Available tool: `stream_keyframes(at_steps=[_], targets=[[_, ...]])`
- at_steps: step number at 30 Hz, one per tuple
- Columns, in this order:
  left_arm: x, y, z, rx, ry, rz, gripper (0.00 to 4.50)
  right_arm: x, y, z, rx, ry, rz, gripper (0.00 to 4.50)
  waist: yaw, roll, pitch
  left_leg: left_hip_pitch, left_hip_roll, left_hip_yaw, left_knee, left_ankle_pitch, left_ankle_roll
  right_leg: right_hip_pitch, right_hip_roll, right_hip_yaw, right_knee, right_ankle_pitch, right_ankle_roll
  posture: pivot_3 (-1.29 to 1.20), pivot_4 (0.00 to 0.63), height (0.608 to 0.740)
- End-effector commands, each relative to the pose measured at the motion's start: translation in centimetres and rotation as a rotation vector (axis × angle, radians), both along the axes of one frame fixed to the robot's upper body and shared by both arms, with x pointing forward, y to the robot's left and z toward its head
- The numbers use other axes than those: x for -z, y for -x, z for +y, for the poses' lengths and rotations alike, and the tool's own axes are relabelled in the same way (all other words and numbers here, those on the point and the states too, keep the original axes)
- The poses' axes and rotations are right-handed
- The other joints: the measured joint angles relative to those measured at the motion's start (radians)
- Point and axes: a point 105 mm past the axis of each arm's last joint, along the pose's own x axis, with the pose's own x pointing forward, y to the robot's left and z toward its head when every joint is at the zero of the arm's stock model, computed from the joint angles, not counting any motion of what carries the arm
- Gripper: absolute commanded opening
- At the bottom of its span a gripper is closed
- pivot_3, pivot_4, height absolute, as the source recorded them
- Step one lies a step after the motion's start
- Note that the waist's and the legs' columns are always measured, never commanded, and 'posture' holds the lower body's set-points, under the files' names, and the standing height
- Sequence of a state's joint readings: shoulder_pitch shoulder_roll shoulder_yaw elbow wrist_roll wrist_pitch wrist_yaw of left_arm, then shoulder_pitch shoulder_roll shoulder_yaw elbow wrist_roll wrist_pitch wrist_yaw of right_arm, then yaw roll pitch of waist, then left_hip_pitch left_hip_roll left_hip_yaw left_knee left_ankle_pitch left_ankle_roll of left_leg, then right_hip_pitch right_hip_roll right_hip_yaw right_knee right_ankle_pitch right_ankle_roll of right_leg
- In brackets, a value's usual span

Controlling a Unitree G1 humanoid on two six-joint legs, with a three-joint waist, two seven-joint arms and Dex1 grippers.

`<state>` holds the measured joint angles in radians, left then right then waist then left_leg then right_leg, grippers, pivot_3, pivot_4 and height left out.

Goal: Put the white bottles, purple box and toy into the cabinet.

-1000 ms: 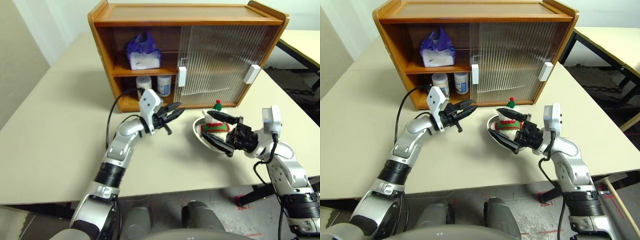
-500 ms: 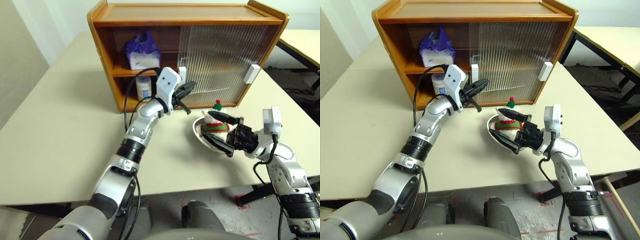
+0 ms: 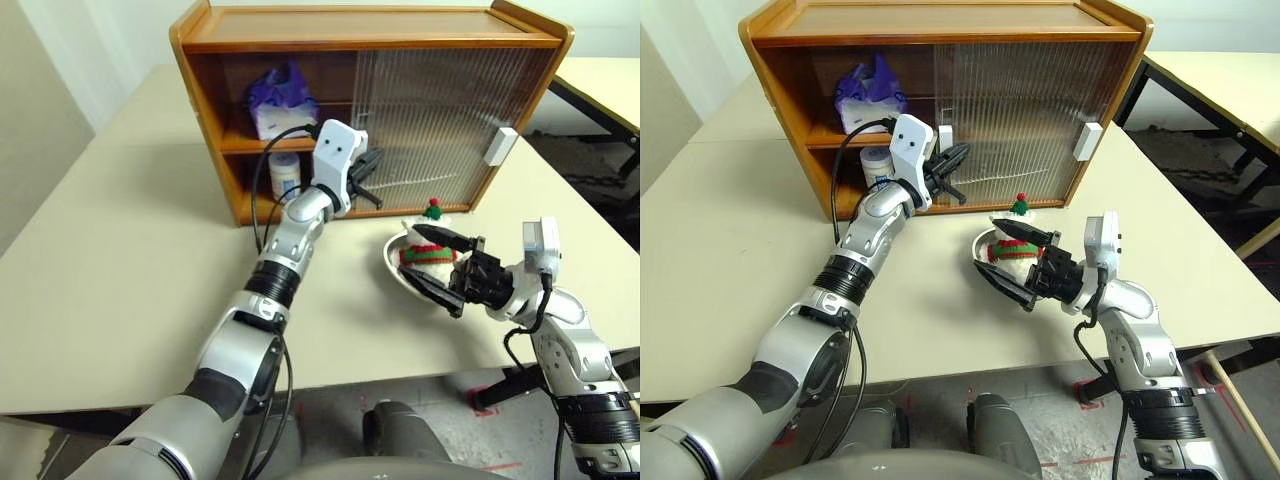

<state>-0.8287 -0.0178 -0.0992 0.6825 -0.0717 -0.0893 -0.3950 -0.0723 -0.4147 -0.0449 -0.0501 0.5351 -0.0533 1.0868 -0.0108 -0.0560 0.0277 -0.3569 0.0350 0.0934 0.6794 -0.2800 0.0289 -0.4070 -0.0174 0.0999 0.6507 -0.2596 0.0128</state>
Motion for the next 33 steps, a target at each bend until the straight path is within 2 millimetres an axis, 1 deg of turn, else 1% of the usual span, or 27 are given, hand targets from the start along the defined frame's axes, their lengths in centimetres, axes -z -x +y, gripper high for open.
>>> stream_keyframes(at_steps=[1, 8, 16, 23, 26, 33], targets=[[0.1, -0.6, 2.0, -0.085, -0.013, -0.014, 0.02, -0.1, 0.0, 0.2, -0.006, 0.008, -0.005, 4.50, -0.006, 0.000, 0.000, 0.000, 0.000, 0.000, 0.000, 0.000, 0.000, 0.000, 0.000, 0.000, 0.000, 0.000, 0.000, 0.04, 0.000, 0.740], [0.2, -0.3, 4.4, -0.151, -0.008, -0.025, 0.02, 0.0, -0.1, 0.3, -0.013, 0.009, -0.007, 4.50, -0.030, 0.000, 0.000, 0.001, 0.002, 0.000, 0.000, 0.000, 0.000, 0.001, 0.001, 0.003, 0.001, 0.002, 0.000, 0.06, 0.000, 0.740], [0.6, 0.2, 7.9, -0.256, -0.009, -0.014, 0.02, 0.0, -0.2, 0.2, -0.021, 0.010, -0.004, 4.50, -0.026, 0.000, 0.000, 0.003, 0.002, 0.000, 0.000, 0.000, 0.000, 0.001, 0.001, 0.003, 0.001, 0.004, 0.001, 0.08, 0.000, 0.740], [0.4, 0.4, 11.0, -0.340, -0.021, -0.017, 0.02, 0.1, -0.2, 0.2, -0.028, 0.008, 0.003, 4.50, -0.026, 0.001, 0.000, 0.003, 0.002, 0.001, 0.000, -0.001, -0.002, 0.001, 0.002, 0.004, 0.002, 0.006, 0.000, 0.10, 0.000, 0.740], [0.3, 0.8, 12.7, -0.382, -0.030, -0.021, 0.02, 0.0, -0.2, 0.3, -0.037, 0.002, 0.004, 4.50, -0.026, 0.001, 0.001, 0.003, 0.002, 0.000, 0.000, -0.001, -0.002, 0.001, 0.002, 0.005, 0.002, 0.008, 0.000, 0.11, 0.000, 0.740], [0.4, 1.9, 15.9, -0.473, -0.035, -0.021, 0.02, 0.0, -0.2, 0.6, -0.054, -0.004, 0.004, 4.50, -0.022, 0.001, 0.001, 0.004, 0.002, 0.000, 0.000, -0.001, -0.002, 0.001, 0.002, 0.004, 0.002, 0.010, 0.000, 0.12, 0.000, 0.740]])
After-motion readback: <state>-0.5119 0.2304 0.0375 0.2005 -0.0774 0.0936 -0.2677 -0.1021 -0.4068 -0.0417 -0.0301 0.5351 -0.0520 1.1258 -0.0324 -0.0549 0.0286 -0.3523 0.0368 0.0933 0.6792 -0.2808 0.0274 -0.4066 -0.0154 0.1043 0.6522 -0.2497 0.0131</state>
